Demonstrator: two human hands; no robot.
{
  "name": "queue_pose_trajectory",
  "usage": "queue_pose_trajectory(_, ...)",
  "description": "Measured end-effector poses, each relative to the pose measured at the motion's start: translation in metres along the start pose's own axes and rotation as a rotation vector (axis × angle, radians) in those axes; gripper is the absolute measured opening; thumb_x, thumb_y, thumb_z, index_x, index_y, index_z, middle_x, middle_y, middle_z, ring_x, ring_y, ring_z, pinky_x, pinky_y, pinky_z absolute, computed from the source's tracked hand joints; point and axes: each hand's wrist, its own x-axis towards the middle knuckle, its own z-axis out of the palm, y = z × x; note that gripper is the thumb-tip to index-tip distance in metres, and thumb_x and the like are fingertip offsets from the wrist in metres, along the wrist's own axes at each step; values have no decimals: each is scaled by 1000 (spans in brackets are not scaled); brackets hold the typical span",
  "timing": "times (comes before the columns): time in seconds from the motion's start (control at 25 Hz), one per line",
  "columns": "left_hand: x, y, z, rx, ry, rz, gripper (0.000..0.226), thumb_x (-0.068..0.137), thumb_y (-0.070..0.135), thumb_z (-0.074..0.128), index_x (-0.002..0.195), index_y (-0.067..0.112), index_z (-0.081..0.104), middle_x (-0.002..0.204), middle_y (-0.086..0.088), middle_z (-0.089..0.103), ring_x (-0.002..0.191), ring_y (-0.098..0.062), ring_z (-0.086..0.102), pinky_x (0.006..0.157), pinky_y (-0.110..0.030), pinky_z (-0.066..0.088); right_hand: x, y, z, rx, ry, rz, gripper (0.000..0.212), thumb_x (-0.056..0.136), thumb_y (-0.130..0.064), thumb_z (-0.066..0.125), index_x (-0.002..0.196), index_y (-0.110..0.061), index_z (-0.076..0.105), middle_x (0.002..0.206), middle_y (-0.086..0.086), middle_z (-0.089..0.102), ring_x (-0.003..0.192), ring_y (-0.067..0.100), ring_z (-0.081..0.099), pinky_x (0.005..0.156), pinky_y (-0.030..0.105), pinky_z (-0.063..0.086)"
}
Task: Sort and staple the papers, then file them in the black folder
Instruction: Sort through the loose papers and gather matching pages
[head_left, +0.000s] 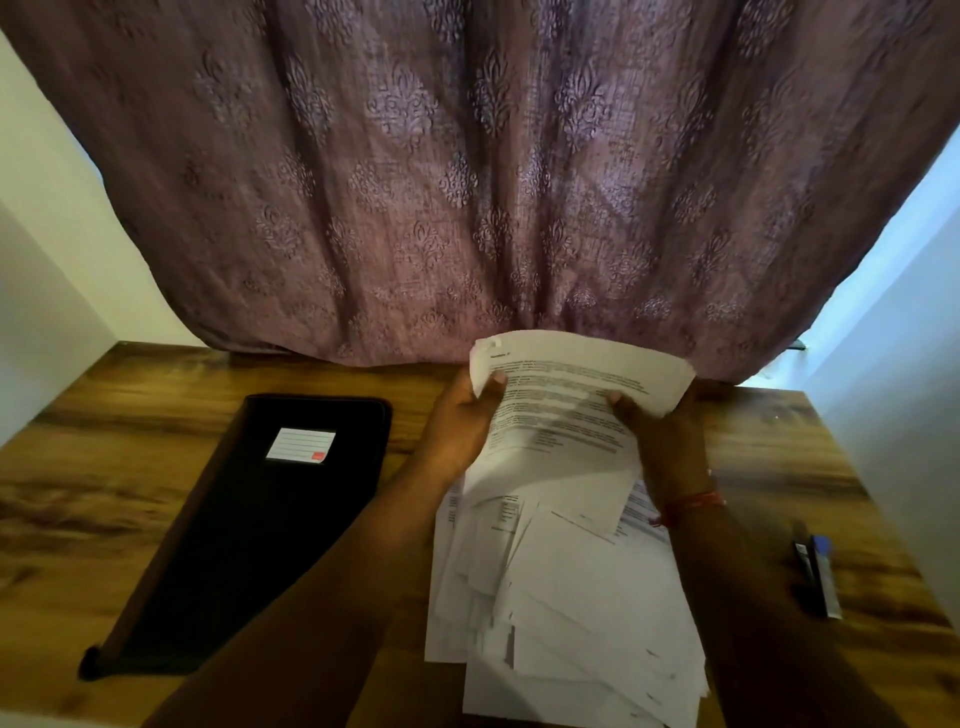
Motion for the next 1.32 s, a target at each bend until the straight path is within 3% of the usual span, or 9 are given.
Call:
queue_pose_trajectory(0.08,-3,-11,9,-17,-6,-52,34,99,40,52,127,23,62,116,4,72,106,-15,68,97,-46,53,-8,12,9,-4,-39,76,25,82,-13,74,103,-25,66,99,-3,73,95,20,71,71,27,59)
queue_pose_trajectory(0.28,-10,-9,13,-156,133,42,37,98,36,53,128,16,62,115,3,72,106,-11,68,87,-26,56,-11,16,20,-10,54,59,16,82,-23,76,95,-30,69,94,-8,74,87,11,71,72,29,58)
queue_pose_trajectory(0.44,-16,-19,7,-74,148,5,49,92,56,38,126,28,59,107,15,70,101,-3,67,77,-12,53,-25,30,19,30,5,94,21,83,-19,75,101,-28,69,100,-5,74,95,15,70,77,33,58)
queue_pose_trajectory(0.64,-20,-19,9,-91,135,-7,30,97,46,41,115,33,62,96,23,69,92,9,66,71,-6,49,-28,34,16,38,2,143,18,83,-21,75,98,-29,70,100,-3,74,94,16,71,79,36,58)
queue_pose_trajectory(0.76,-20,-22,8,-44,82,25,27,93,45,50,115,34,62,105,22,68,97,9,65,76,-8,49,-28,34,17,42,63,146,17,84,-23,74,98,-28,69,97,-5,74,92,14,70,76,32,59)
queue_pose_trajectory(0.92,-15,-33,0,92,8,126,48,85,65,56,118,32,67,113,17,70,106,-3,66,89,-27,55,-23,32,12,1,20,122,12,84,-23,74,95,-27,69,95,-6,74,91,11,70,76,31,58)
queue_pose_trajectory(1.0,-12,-38,-3,190,10,170,59,83,72,53,122,30,65,114,17,68,107,-4,65,89,-27,55,-20,34,9,-23,30,126,12,84,-23,74,94,-26,69,94,-5,74,91,13,70,76,31,58)
queue_pose_trajectory(1.16,-13,-33,0,109,19,134,43,89,56,54,121,30,66,113,17,69,107,-6,66,91,-32,56,-19,32,11,-8,37,128,14,82,-26,75,95,-26,69,97,-4,74,92,15,70,76,32,58)
queue_pose_trajectory(1.32,-12,-21,0,-72,54,76,43,93,43,52,127,19,62,114,10,71,107,-5,66,86,-20,54,-22,27,17,13,-27,88,16,85,-22,71,99,-28,67,97,-8,73,90,8,70,71,22,57)
